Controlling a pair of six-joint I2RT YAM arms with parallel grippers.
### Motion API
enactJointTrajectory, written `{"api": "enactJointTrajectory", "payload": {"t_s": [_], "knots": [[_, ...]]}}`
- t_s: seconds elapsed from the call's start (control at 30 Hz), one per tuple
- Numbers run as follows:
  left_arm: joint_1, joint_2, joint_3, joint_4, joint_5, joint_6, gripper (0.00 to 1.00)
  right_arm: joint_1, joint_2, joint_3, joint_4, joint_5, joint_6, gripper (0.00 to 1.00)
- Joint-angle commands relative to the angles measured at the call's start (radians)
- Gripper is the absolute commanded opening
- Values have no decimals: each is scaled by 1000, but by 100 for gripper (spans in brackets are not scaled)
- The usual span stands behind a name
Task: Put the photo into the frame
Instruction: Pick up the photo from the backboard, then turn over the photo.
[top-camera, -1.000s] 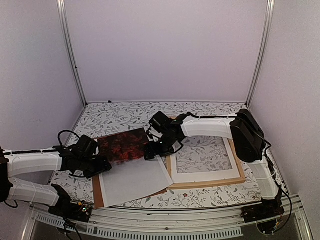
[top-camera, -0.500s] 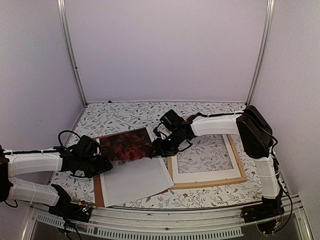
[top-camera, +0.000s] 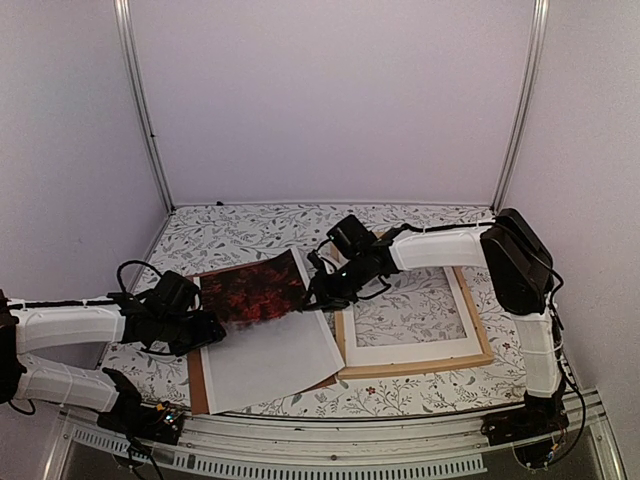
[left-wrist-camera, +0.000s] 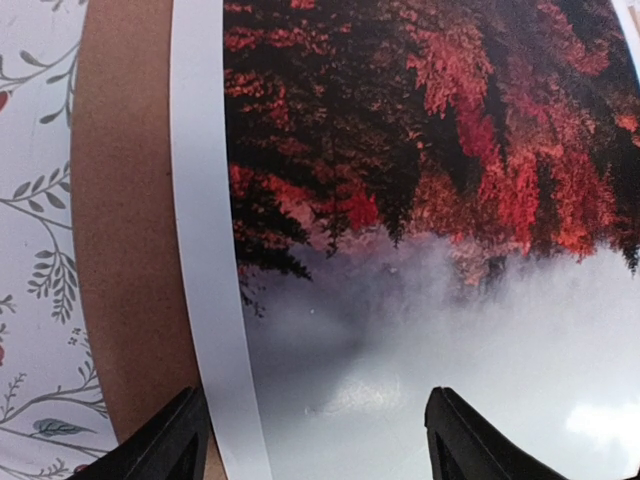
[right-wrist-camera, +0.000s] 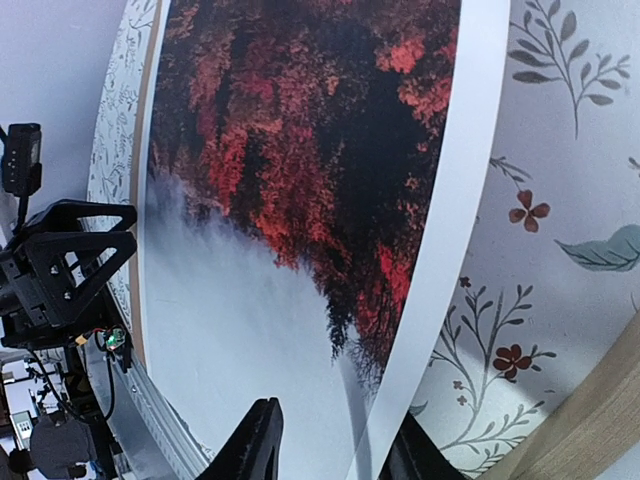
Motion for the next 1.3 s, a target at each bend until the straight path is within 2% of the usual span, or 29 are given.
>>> {"api": "enactJointTrajectory", "payload": {"t_s": [0.0,0.4,0.7,1.0,1.27], "knots": [[-21,11,21,-13,17,5,77,-7,-41,-8,47,-57,2,32],[-21,-8,134,-49,-25,52,79,-14,-101,-11,44,-49,-29,0],[-21,-42,299,-93,-102,128,83,-33,-208,73,-106,67,-102,0],[-34,-22,472,-17,-68,194,85,-51,-334,268,-415,376,-200,0],[-86,78,612,77,-11,207,85,-37,-385,358,-493,574,-211,0]]}}
